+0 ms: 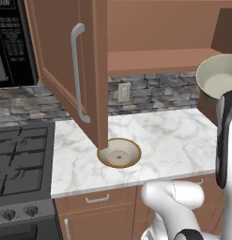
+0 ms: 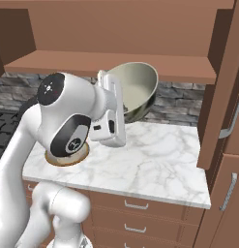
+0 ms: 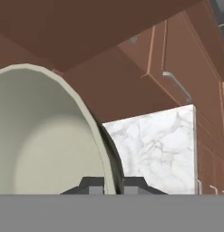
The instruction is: Open the cabinet. Pick the bowls from the counter and place them in the cabinet. Then close the cabinet.
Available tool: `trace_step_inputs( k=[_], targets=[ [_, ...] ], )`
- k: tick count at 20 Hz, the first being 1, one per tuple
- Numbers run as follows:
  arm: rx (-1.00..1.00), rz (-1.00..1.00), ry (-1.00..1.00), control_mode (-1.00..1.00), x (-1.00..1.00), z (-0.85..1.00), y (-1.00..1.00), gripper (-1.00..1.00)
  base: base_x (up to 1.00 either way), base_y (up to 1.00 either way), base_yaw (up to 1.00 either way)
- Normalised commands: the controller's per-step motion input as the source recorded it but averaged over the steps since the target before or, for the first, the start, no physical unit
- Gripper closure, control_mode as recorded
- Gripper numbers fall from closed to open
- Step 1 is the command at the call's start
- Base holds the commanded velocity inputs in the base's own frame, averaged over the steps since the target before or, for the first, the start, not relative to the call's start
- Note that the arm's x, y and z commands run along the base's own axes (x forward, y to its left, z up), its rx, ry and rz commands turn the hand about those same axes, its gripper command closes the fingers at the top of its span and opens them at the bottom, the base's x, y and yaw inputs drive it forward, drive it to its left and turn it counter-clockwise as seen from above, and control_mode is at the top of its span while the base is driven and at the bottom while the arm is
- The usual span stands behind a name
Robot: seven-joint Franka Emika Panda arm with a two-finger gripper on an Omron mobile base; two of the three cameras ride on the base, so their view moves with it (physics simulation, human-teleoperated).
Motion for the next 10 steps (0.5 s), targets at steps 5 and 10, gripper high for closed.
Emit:
trace_step_inputs(
  k=[5,10],
  targets=[
    [0.03,0.08,0.00,-1.00,0.24,0.29,0.13,1.00,0.00,0.00,0.00],
    [0.02,0.08,0.00,-1.00,0.24,0.16,0.19,1.00,0.00,0.00,0.00]
  ],
)
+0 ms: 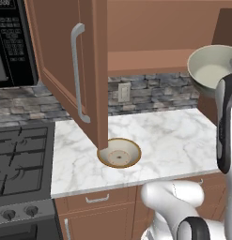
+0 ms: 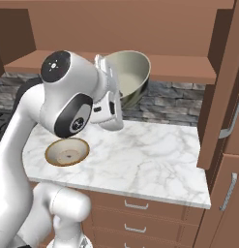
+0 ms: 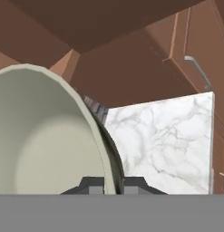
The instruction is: Open the cabinet. Pick the bowls from the counter and place them in the cabinet. Then close the cabinet.
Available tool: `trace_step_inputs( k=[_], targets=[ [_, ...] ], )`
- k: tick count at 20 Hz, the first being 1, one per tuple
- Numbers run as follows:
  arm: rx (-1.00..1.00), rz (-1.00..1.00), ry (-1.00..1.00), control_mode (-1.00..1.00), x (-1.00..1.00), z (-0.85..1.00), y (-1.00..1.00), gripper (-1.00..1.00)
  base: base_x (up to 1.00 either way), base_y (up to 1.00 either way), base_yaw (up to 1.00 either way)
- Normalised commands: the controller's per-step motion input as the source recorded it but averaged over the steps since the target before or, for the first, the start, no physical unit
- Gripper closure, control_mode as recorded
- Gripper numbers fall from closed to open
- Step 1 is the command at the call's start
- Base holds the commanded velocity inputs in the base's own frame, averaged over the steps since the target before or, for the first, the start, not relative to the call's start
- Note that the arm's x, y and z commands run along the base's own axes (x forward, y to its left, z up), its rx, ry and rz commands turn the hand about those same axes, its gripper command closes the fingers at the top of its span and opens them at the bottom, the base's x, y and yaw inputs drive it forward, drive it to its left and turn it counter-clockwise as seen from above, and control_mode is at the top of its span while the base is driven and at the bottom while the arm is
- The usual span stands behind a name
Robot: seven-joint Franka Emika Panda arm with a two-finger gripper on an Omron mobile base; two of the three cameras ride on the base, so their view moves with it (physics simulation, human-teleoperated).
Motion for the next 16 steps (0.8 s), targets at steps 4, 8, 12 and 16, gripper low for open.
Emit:
trace_step_inputs(
  k=[4,8,12,16],
  targets=[
    [0.01,0.07,0.00,-1.00,0.24,0.19,0.04,1.00,0.00,0.00,0.00],
    [0.02,0.04,-0.01,-1.00,0.29,0.06,0.02,1.00,0.00,0.00,0.00],
    [0.04,0.03,-0.06,-1.00,0.20,0.00,0.02,1.00,0.00,0.00,0.00],
    [0.04,0.00,-0.08,-1.00,0.27,0.00,0.11,1.00,0.00,0.00,0.00]
  ],
)
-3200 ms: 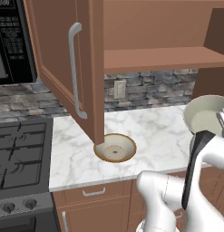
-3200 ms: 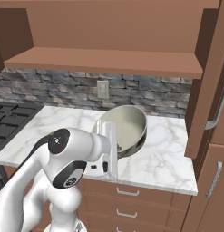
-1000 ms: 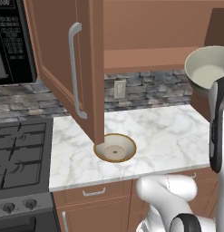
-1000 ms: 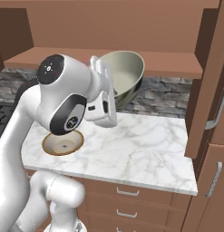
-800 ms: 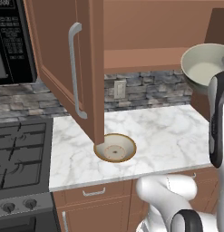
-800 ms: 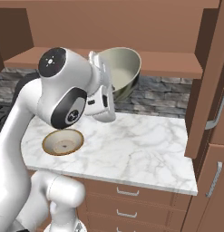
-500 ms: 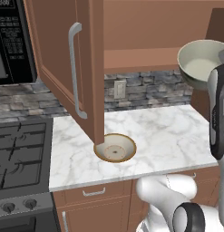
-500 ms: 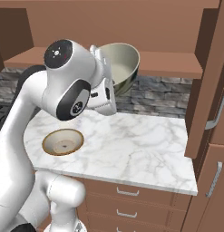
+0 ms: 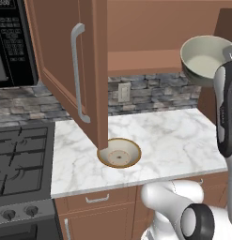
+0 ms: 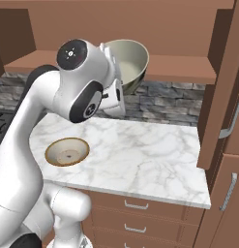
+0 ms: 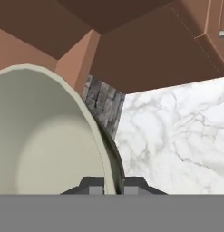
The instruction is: Open the cabinet. Pick the bowls from the counter and place them in the cabinet. Then close the cabinet.
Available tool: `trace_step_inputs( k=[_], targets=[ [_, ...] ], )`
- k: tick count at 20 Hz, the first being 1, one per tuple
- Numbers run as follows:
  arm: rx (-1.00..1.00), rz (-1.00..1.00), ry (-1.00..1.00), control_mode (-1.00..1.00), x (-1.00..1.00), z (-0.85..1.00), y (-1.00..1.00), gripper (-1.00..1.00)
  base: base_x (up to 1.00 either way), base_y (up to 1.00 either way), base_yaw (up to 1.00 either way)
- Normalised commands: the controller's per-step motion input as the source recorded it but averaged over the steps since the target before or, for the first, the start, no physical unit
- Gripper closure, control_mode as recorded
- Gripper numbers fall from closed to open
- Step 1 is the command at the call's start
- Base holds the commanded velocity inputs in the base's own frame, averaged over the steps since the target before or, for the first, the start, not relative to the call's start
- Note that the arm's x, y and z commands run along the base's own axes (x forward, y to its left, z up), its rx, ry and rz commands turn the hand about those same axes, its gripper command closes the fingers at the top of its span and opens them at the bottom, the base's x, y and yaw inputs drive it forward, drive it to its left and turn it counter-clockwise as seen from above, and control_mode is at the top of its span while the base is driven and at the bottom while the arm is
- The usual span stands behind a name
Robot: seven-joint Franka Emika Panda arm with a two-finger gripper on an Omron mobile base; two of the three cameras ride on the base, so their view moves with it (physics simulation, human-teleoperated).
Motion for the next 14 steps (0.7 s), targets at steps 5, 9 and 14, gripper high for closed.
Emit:
trace_step_inputs(
  k=[5,9,14],
  targets=[
    [0.07,0.00,-0.10,-1.00,0.31,0.00,0.06,1.00,0.00,0.00,0.00],
    [0.07,0.01,-0.07,-1.00,0.33,0.00,0.03,1.00,0.00,0.00,0.00],
    [0.05,0.01,-0.03,-1.00,0.39,0.00,0.02,1.00,0.00,0.00,0.00]
  ],
)
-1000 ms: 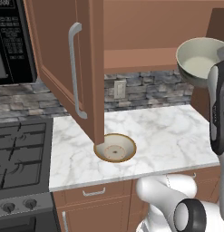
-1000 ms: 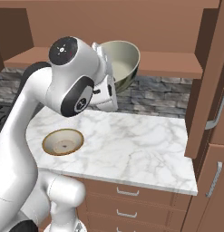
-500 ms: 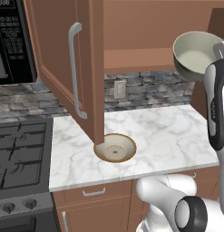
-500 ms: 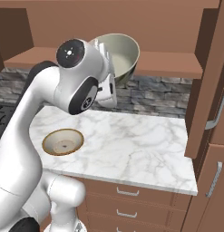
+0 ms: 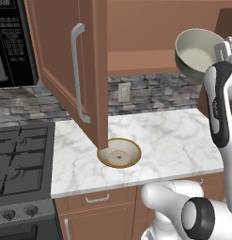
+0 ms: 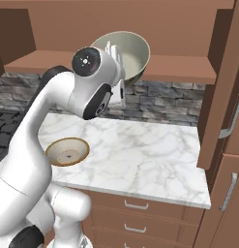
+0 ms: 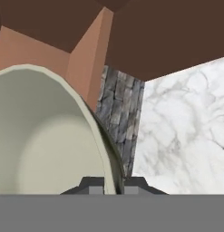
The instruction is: Open the cabinet. Pick the bowls from the counter and place them in the cabinet. Then close the cabinet.
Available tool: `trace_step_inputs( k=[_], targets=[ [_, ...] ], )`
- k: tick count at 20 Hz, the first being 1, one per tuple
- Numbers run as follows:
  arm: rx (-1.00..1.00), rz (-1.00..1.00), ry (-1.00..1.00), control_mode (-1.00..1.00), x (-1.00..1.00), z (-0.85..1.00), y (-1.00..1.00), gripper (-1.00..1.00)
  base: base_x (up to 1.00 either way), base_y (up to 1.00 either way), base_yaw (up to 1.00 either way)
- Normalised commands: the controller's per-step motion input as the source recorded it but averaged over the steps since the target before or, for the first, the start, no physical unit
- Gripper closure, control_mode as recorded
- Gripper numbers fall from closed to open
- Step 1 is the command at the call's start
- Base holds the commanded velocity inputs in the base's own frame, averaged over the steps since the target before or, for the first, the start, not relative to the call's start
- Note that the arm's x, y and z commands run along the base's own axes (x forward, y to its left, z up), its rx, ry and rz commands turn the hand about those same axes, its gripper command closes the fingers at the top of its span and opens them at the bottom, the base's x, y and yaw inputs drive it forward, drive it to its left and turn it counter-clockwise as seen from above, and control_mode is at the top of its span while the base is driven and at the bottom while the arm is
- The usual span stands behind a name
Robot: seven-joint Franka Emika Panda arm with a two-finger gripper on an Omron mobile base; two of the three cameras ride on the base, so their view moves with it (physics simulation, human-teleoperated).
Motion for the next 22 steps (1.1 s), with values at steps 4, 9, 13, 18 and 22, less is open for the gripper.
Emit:
trace_step_inputs(
  k=[4,9,13,18,22],
  targets=[
    [0.01,0.02,0.00,-1.00,0.42,0.00,0.00,1.00,0.00,0.00,0.00],
    [0.00,0.02,0.00,-1.00,0.50,0.00,0.01,1.00,0.00,0.00,0.00],
    [0.00,0.03,-0.01,-1.00,0.48,0.02,0.00,1.00,0.00,0.00,0.00],
    [0.01,0.02,-0.02,-1.00,0.42,0.04,0.00,1.00,0.00,0.00,0.00],
    [0.03,0.02,0.00,-1.00,0.42,0.01,0.00,1.00,0.00,0.00,0.00]
  ],
)
